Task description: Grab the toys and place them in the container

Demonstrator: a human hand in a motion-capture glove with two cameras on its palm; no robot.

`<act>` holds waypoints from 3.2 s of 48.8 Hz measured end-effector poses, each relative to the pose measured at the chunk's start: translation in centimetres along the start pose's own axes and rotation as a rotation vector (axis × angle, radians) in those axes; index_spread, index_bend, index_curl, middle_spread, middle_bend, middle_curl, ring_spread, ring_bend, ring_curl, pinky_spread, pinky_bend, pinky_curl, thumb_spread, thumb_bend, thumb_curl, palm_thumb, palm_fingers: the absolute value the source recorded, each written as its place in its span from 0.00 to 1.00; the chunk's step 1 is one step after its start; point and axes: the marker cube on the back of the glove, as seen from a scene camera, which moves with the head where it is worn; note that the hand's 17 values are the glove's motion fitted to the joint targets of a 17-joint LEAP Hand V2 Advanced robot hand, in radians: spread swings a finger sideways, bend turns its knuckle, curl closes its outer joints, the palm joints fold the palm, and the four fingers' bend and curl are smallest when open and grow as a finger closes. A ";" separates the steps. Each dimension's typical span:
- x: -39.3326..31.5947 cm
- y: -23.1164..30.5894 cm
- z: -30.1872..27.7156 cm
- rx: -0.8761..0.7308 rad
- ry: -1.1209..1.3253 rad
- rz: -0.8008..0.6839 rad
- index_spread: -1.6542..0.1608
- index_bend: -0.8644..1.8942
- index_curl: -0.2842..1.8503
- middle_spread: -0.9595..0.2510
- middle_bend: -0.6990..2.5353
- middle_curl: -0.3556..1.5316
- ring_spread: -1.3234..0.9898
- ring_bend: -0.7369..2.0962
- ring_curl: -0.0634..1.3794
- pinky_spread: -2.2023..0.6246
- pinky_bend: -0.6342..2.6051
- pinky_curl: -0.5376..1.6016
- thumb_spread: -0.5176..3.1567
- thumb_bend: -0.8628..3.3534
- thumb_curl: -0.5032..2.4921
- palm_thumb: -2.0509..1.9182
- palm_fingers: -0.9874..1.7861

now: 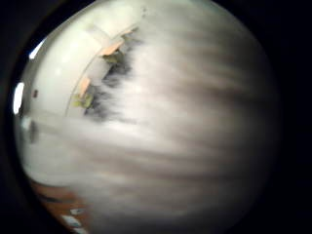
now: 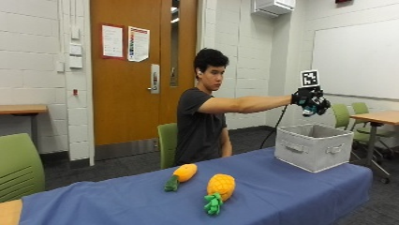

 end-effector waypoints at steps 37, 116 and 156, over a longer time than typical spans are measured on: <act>17.8 15.7 -3.5 0.001 0.219 0.101 0.80 0.39 0.41 0.69 0.38 0.42 0.43 0.57 0.25 0.70 0.47 0.42 0.41 0.18 0.28 0.49 0.38; 48.1 49.8 15.7 -0.168 0.088 0.426 0.69 0.47 0.41 0.63 0.32 0.42 0.39 0.44 0.18 0.75 0.35 0.39 0.35 0.17 0.22 0.47 0.46; 45.9 44.9 10.2 -0.120 0.277 0.521 0.67 0.41 0.60 0.43 0.38 0.47 0.36 0.62 0.29 0.64 0.44 0.43 0.40 0.27 0.33 0.68 0.73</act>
